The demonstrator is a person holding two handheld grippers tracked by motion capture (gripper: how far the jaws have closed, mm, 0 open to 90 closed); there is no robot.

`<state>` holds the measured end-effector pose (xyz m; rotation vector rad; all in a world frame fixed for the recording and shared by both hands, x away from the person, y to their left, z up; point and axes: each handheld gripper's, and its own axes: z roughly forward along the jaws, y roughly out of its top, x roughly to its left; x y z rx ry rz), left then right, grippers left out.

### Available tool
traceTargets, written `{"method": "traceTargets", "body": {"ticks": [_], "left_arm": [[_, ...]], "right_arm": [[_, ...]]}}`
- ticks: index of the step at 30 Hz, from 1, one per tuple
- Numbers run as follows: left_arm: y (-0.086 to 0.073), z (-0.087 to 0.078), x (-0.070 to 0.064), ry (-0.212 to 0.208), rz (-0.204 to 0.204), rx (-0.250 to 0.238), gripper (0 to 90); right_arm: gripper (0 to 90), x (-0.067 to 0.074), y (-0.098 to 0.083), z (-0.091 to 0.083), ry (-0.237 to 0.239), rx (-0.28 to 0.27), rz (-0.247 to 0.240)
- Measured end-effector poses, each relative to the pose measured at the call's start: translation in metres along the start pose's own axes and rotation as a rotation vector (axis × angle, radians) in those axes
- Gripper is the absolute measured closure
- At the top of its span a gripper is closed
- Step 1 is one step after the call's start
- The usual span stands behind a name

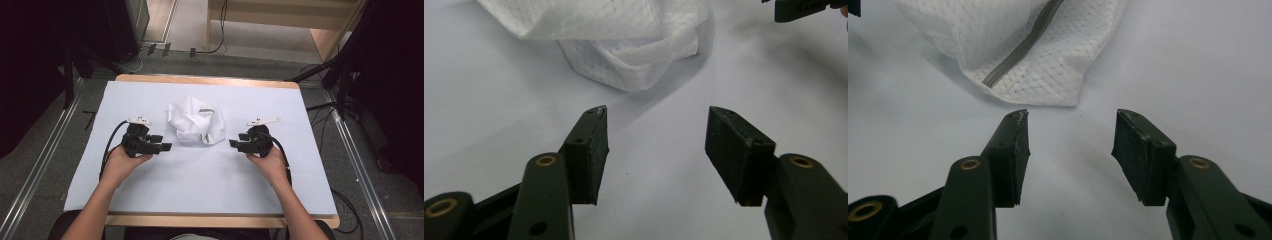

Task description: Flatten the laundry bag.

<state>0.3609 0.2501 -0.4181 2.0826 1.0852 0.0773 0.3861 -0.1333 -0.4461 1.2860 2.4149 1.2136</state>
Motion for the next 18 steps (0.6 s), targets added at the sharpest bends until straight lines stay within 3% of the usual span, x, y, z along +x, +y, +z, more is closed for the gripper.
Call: {"method": "traceTargets", "body": {"ticks": [4,6,18], "left_arm": [[0.0003,-0.0009,0.0003,-0.004,-0.001,-0.009,41.8],[0.0012,-0.0008,0.0013,-0.027,-0.004,-0.019,41.7],[-0.0019,-0.0022,0.0056,-0.008,-0.019,-0.024,41.7]], "right_arm": [[52.2,-0.0006,-0.0009,-0.0009,-0.003,0.007,0.001],[53.2,-0.0006,-0.0008,-0.0019,-0.008,0.004,0.005],[54.9,0.0003,-0.0005,-0.0009,-0.002,0.013,-0.004]]}}
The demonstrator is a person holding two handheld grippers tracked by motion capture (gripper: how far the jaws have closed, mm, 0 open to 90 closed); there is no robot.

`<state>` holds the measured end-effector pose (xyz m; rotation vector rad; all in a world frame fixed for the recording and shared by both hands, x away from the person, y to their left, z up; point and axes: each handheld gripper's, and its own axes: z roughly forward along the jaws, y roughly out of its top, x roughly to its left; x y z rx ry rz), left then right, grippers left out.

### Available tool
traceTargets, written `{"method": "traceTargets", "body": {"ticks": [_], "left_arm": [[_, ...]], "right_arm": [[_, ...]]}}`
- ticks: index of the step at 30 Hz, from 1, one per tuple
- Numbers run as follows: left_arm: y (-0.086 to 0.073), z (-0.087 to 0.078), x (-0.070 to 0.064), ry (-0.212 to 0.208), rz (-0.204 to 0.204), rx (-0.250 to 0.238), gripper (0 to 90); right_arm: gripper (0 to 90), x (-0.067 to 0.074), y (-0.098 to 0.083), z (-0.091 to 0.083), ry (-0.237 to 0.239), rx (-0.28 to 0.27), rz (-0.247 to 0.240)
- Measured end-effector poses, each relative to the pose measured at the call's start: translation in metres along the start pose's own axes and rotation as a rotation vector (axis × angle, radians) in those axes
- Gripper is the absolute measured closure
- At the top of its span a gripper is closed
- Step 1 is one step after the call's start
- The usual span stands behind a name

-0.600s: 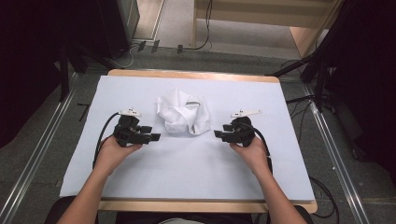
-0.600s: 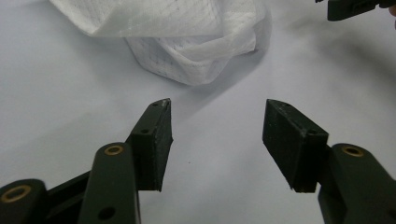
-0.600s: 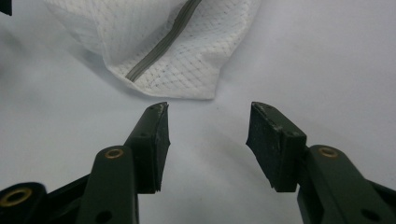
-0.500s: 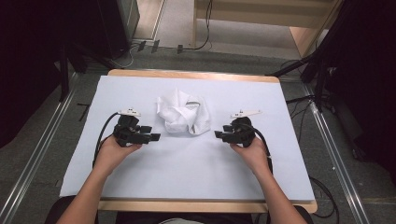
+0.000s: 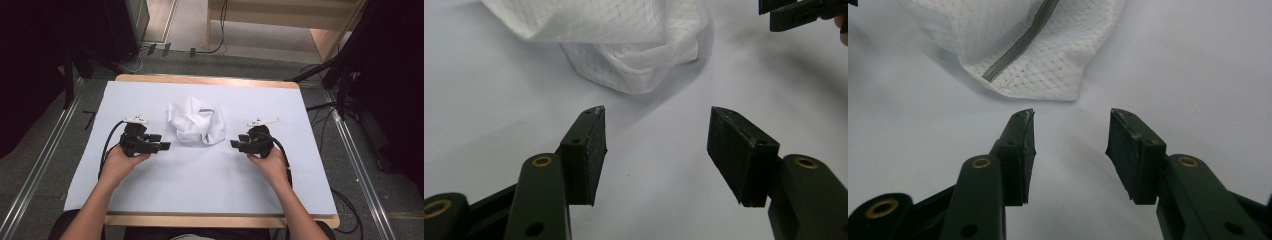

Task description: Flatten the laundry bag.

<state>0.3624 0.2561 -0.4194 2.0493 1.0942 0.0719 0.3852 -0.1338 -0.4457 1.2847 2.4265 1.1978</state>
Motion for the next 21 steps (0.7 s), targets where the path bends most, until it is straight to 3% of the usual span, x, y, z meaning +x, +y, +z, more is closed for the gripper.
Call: {"method": "traceTargets", "body": {"ticks": [21], "left_arm": [[-0.014,-0.007,-0.001,0.022,-0.016,0.002,41.6]], "right_arm": [[54.1,0.003,0.016,0.02,0.007,0.003,-0.018]]}}
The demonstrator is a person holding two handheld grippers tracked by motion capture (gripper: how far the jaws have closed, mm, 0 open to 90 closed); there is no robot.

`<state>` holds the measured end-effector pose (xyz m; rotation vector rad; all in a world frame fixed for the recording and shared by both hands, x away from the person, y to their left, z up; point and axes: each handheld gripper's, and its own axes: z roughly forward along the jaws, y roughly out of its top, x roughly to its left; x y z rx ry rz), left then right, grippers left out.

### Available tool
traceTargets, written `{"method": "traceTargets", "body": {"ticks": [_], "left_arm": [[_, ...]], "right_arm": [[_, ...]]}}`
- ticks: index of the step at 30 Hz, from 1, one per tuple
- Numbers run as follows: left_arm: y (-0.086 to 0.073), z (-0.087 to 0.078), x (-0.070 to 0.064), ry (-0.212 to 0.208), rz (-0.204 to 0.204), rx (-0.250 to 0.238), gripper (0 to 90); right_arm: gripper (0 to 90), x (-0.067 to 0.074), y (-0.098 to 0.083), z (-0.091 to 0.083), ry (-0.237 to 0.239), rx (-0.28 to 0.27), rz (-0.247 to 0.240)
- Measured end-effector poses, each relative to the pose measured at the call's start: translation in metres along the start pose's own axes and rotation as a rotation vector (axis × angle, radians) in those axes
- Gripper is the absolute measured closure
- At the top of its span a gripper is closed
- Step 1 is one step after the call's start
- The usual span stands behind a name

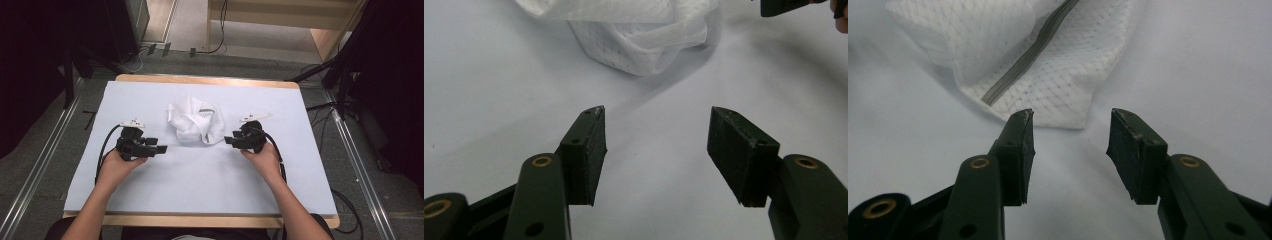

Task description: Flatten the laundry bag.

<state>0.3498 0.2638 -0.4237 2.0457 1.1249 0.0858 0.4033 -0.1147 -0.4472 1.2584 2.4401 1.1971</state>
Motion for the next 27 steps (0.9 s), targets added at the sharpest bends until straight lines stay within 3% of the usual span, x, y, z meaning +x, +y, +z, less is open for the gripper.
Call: {"method": "traceTargets", "body": {"ticks": [6,8,13,16,21,24,27], "left_arm": [[0.0,0.001,0.0,-0.012,-0.021,-0.014,41.8],[0.004,0.001,-0.002,-0.048,-0.044,-0.026,41.8],[0.016,0.002,-0.011,-0.023,0.007,-0.032,42.3],[0.02,0.006,-0.011,-0.025,0.006,-0.028,42.5],[0.038,0.024,-0.015,-0.024,0.052,-0.024,43.0],[0.043,0.037,-0.014,-0.037,0.053,-0.019,43.2],[0.044,0.047,-0.013,-0.01,0.086,0.01,43.1]], "right_arm": [[52.8,0.0,0.011,0.015,-0.004,0.019,0.001],[50.2,-0.001,0.015,0.02,0.001,0.019,0.004],[46.7,-0.002,0.025,0.031,-0.017,0.023,0.002],[45.6,-0.002,0.027,0.035,-0.027,0.034,-0.006],[43.6,-0.005,0.028,0.046,-0.048,0.049,-0.015],[42.4,-0.006,0.027,0.053,-0.056,0.063,-0.012],[42.7,-0.007,0.026,0.055,-0.05,0.065,-0.004]]}}
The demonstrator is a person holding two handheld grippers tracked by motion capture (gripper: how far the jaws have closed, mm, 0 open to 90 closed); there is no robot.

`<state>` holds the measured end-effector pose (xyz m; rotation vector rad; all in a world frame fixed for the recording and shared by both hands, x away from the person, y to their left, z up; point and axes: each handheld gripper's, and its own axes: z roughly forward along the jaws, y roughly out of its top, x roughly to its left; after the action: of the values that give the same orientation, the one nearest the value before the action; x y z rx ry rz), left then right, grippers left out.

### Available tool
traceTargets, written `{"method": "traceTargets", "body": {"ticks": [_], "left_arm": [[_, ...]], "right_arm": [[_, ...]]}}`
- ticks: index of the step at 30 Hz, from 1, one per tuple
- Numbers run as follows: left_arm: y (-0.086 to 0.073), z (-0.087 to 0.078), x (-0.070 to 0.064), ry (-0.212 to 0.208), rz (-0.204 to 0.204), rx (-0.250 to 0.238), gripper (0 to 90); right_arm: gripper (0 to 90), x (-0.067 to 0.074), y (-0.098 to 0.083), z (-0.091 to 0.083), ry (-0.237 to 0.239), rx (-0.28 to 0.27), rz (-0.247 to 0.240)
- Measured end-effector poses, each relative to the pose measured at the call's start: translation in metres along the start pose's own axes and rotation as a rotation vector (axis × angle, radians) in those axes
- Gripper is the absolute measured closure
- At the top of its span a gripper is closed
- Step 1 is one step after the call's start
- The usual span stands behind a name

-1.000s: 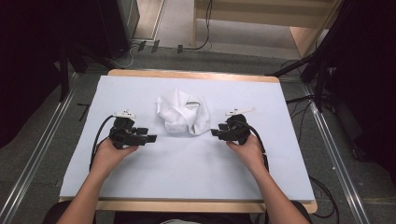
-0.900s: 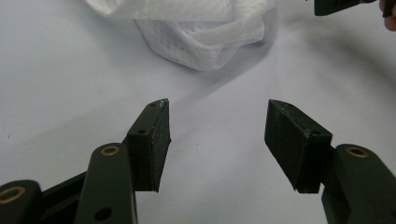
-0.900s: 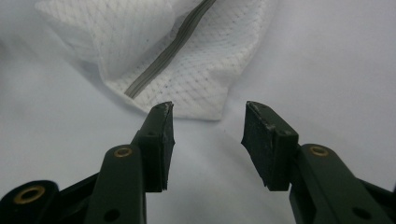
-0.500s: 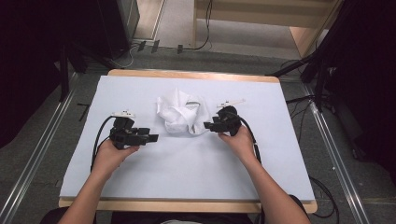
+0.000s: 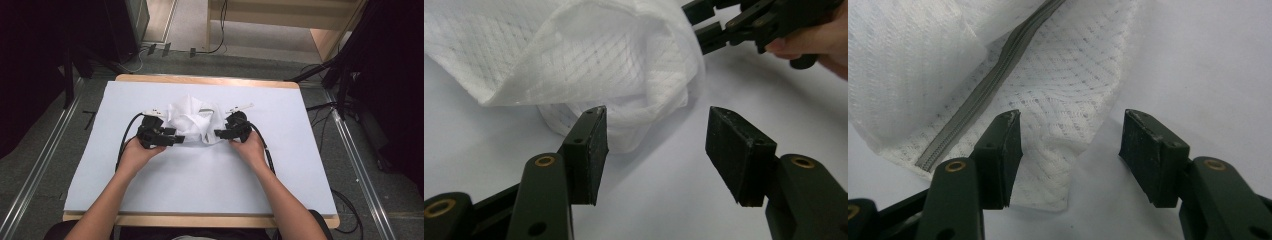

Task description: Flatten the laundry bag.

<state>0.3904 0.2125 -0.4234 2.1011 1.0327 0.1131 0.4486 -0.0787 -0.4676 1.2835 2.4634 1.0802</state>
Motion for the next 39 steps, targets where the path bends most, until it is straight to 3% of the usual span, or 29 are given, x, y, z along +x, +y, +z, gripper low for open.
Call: {"method": "traceTargets", "body": {"ticks": [4,7,10,13,17,21,26,33,36,39], "left_arm": [[0.0,0.01,0.002,0.011,-0.001,0.0,44.2],[-0.002,0.014,0.004,0.02,0.005,0.022,43.3],[-0.005,0.01,0.007,0.012,-0.003,0.011,43.1],[-0.005,0.007,0.009,-0.01,-0.023,-0.013,43.1],[-0.004,0.005,0.006,-0.008,0.001,-0.004,42.9],[-0.005,0.004,0.007,-0.003,0.015,0.004,42.6],[-0.008,0.006,0.016,-0.023,-0.03,-0.006,42.8],[-0.005,0.004,0.021,-0.012,-0.035,-0.035,44.2],[-0.004,0.008,0.023,-0.002,-0.026,-0.021,45.0],[-0.002,0.012,0.029,-0.001,-0.053,-0.027,46.1]], "right_arm": [[54.2,0.002,-0.002,0.0,-0.024,-0.007,-0.025],[76.2,0.006,-0.004,-0.003,-0.027,0.006,-0.044],[87.7,0.006,-0.005,-0.009,0.001,0.023,-0.037],[88.9,0.003,-0.004,-0.023,0.011,-0.024,-0.013],[88.9,-0.001,-0.004,-0.036,-0.003,-0.043,-0.008],[88.8,-0.011,-0.011,-0.042,-0.007,-0.027,0.028],[88.4,-0.019,-0.016,-0.049,-0.013,-0.015,0.044],[88.9,-0.028,-0.022,-0.058,-0.032,0.0,0.063],[88.8,-0.031,-0.026,-0.063,-0.038,-0.003,0.071],[88.8,-0.034,-0.032,-0.068,-0.044,0.003,0.085]]}}
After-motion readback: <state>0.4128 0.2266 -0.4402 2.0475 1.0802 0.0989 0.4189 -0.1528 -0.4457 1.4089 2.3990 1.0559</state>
